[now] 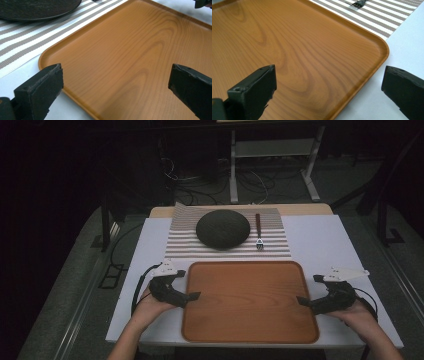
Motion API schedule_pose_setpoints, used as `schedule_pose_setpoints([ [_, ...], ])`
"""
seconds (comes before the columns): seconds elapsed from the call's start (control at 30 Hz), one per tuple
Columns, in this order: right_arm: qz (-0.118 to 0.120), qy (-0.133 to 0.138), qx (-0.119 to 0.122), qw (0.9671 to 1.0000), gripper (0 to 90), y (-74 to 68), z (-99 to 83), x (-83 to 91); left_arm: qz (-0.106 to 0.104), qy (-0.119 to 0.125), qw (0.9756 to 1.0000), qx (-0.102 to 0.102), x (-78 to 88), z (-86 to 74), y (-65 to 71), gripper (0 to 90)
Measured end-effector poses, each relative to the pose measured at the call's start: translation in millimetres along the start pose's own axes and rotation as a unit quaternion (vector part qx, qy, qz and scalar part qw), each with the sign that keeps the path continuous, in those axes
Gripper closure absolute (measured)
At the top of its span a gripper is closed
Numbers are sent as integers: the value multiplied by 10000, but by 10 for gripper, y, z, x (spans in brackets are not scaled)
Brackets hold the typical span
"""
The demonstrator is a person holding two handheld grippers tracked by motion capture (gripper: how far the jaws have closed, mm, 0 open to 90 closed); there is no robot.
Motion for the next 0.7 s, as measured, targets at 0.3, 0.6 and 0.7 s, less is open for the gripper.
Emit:
schedule_pose_setpoints([
  [0.3,-53,-14,-86,9999,0,-6,44,-3,13,-8,10000,-74,24,-23,13,0],
  [0.6,-92,-25,-121,9999,0,4,86,-55,1,2,10000,-86,32,-33,42,0],
  [0.7,-84,-40,-115,9999,0,2,97,-71,-21,-1,10000,-71,31,-40,51,0],
])
Point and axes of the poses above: each handheld gripper's, and its own axes: x roughly backward along the jaws, z roughly out of its top, y roughly to its right, the point moved 7 cm from there along -x, roughly forward along the jaws, and after that the axes turned 14 degrees about -x, right-handed, at the moved point
